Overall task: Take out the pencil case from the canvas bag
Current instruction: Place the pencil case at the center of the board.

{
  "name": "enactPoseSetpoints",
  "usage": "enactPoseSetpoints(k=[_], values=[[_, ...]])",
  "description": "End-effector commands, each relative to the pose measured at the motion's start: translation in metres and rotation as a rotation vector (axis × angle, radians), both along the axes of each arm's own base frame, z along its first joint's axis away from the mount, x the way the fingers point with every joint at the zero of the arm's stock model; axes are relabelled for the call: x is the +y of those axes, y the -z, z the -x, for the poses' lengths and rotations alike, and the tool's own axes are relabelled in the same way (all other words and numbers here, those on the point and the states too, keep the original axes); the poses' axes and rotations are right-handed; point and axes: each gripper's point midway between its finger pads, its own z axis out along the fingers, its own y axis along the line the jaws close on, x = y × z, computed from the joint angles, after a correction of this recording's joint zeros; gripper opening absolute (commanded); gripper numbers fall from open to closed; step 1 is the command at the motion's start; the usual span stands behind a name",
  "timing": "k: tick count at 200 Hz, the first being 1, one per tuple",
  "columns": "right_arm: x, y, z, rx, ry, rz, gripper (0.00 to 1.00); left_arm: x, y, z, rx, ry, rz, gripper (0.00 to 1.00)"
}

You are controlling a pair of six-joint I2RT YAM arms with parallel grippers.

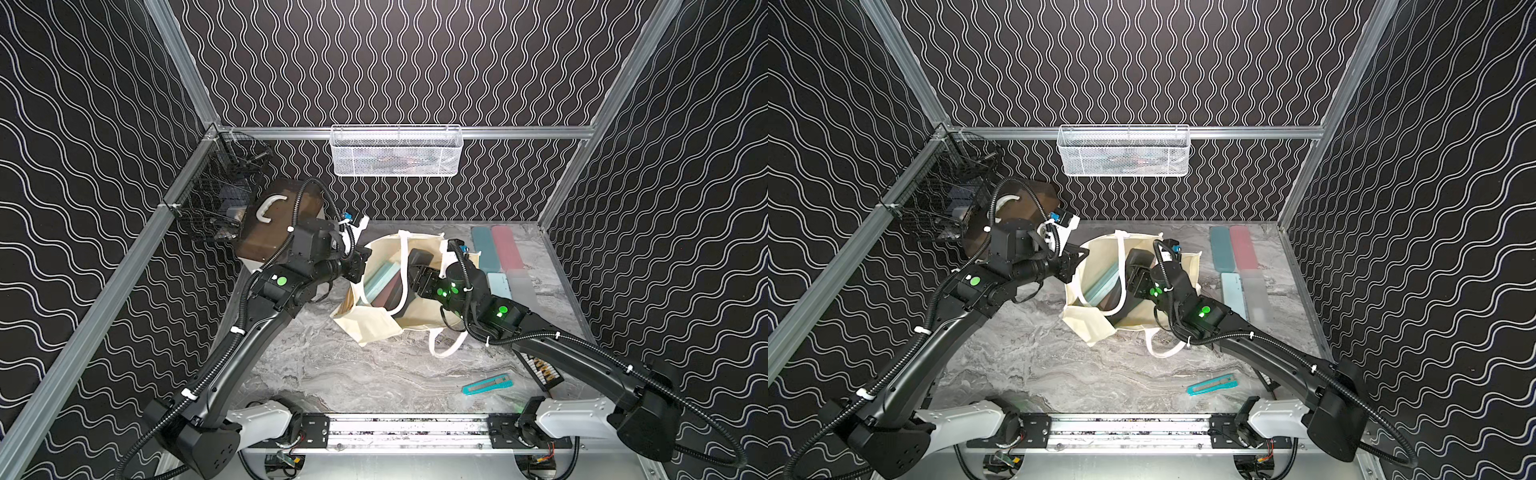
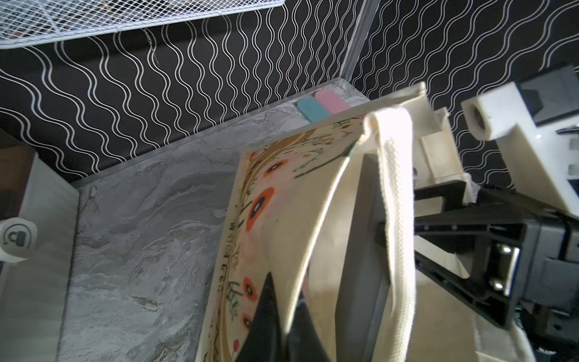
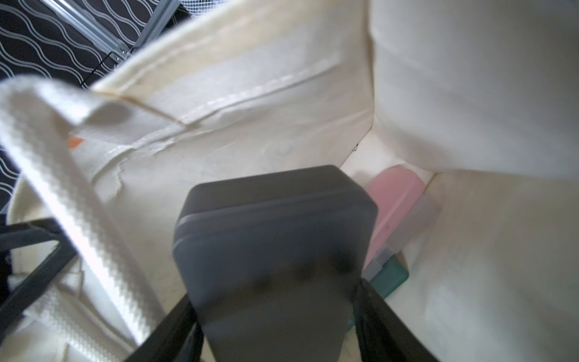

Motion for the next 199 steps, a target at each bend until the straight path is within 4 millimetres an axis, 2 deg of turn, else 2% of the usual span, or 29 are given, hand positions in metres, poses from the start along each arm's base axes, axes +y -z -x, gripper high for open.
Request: enactPoseSetpoints(k=[1, 62, 140, 171, 199], values=[[0.005, -0.018, -0.001, -0.071, -0.042, 0.027, 0.54, -0.012, -0.027, 0.0, -0.101, 0.073, 0.038, 0.0], [-0.018, -0.037, 0.011, -0.115, -0.004, 0.012, 0.54, 0.025, -0.023, -0.015, -0.126, -0.14, -0.053, 0.0], [-0.057, -0.058, 0.026, -0.148, 0.075, 0.01, 0.54, 0.049, -0.024, -0.022, -0.137, -0.28, -0.103, 0.0], [-0.07, -0.071, 0.032, -0.175, 0.093, 0.035, 0.53, 0.069, -0.024, -0.027, -0.135, -0.396, -0.137, 0.0], [-0.094, -0.076, 0.031, -0.174, 0.172, 0.091, 0.51, 0.09, -0.025, -0.029, -0.117, -0.518, -0.17, 0.0]])
